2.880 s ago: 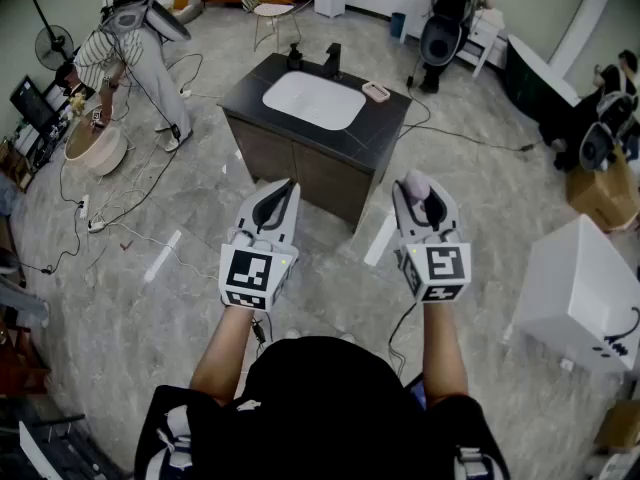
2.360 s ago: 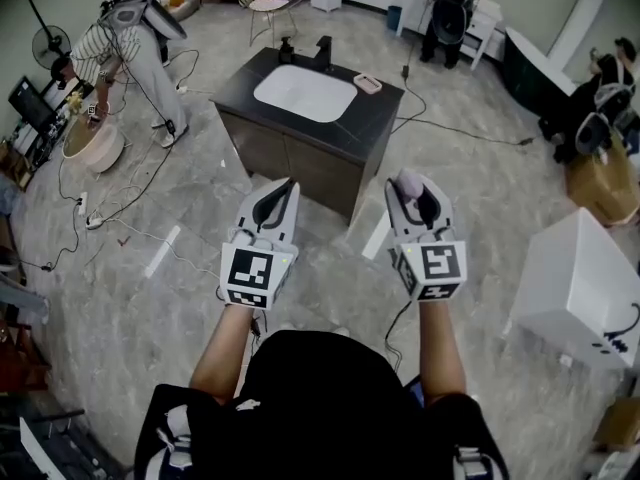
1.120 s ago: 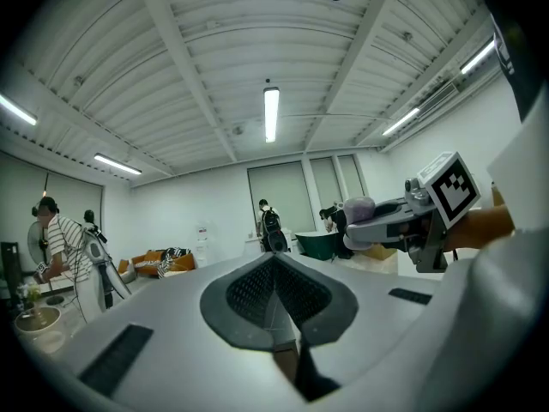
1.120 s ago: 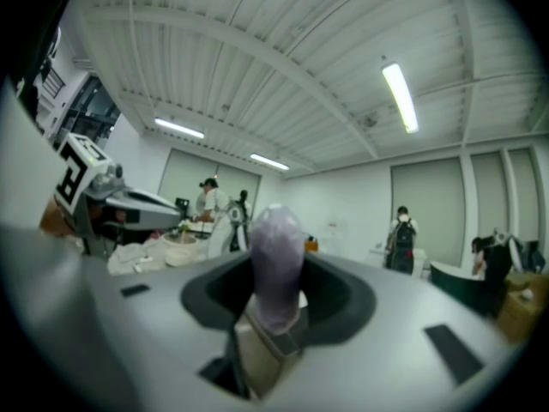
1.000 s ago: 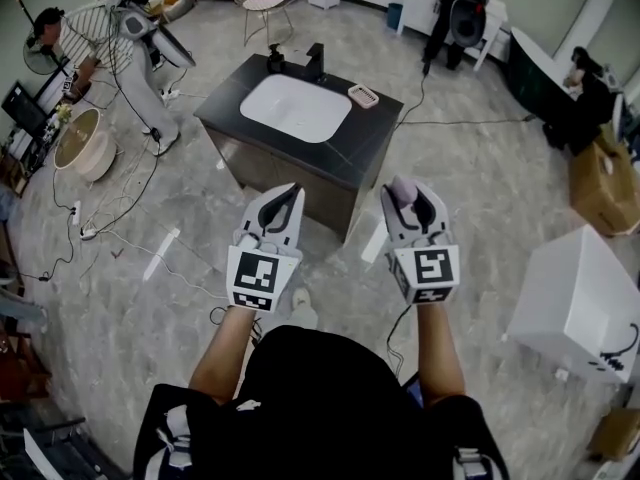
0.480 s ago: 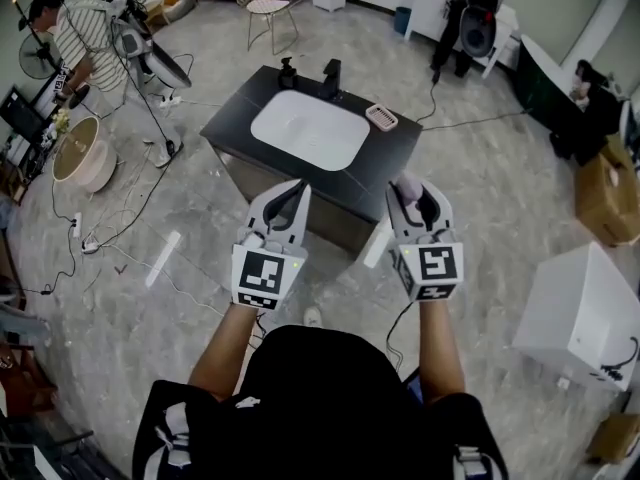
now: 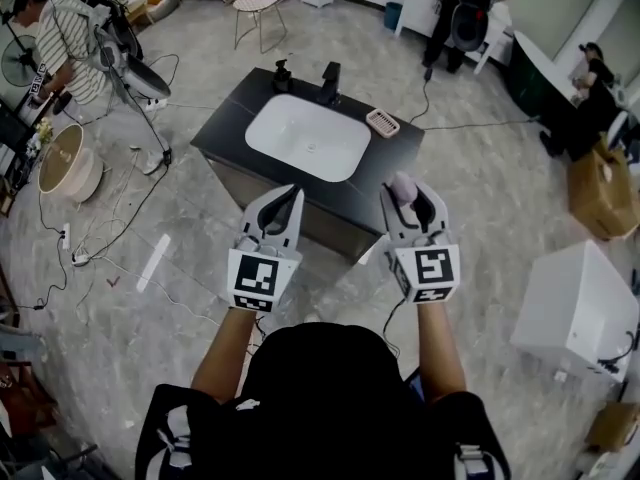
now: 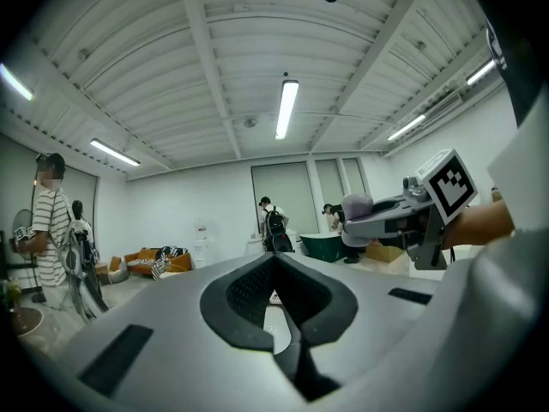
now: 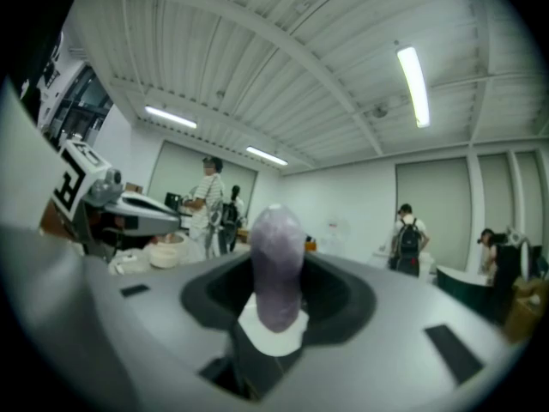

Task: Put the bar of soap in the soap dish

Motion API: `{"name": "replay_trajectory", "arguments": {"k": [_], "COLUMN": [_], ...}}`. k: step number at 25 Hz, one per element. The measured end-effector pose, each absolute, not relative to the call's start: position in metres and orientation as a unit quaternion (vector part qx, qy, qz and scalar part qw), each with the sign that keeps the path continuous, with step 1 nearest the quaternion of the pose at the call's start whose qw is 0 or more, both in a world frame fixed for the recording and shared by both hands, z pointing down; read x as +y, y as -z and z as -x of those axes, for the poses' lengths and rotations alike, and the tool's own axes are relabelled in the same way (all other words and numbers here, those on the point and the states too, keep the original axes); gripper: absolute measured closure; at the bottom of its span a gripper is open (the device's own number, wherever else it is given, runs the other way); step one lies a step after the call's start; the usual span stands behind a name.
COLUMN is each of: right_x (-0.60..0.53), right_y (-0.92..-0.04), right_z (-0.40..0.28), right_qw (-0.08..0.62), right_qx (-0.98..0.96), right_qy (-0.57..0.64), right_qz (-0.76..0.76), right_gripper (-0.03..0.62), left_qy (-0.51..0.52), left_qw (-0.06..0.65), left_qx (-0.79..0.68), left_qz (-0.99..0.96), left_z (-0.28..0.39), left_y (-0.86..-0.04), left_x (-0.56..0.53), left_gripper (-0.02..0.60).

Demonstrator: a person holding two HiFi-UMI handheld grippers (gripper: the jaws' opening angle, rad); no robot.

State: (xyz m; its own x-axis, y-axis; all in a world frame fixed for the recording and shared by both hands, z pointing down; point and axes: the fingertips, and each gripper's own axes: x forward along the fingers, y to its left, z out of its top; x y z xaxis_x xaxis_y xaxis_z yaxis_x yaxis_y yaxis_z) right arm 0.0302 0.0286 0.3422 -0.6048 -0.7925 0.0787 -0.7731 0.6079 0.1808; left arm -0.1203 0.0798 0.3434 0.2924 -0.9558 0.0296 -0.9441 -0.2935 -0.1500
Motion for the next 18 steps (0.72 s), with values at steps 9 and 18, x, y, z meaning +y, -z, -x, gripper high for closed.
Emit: {"name": "replay_trajectory", "arguments": {"k": [9, 18], "right_x": [-0.003, -0.058], "right_y": [-0.353, -0.361], "right_z": [-0.016, -0.017], "right_qw": [0.094, 0.084], "right_qx": [-0.895, -0.896], "right_qy": [0.058, 0.055], "right_qz": [-0.432, -0.433], "right_gripper": [0.421, 0.421], "left_qy": [0.076, 0.110], "left_qw": [0.052, 0.071], "left_qx": [0.596, 0.585], "left_qz": [0.798, 0.800], "left_z": [0.136, 0.125], "left_y": [-0.356, -0.368], "left_x": [0.045, -0.006], "left_gripper": [0.563, 0.563]}}
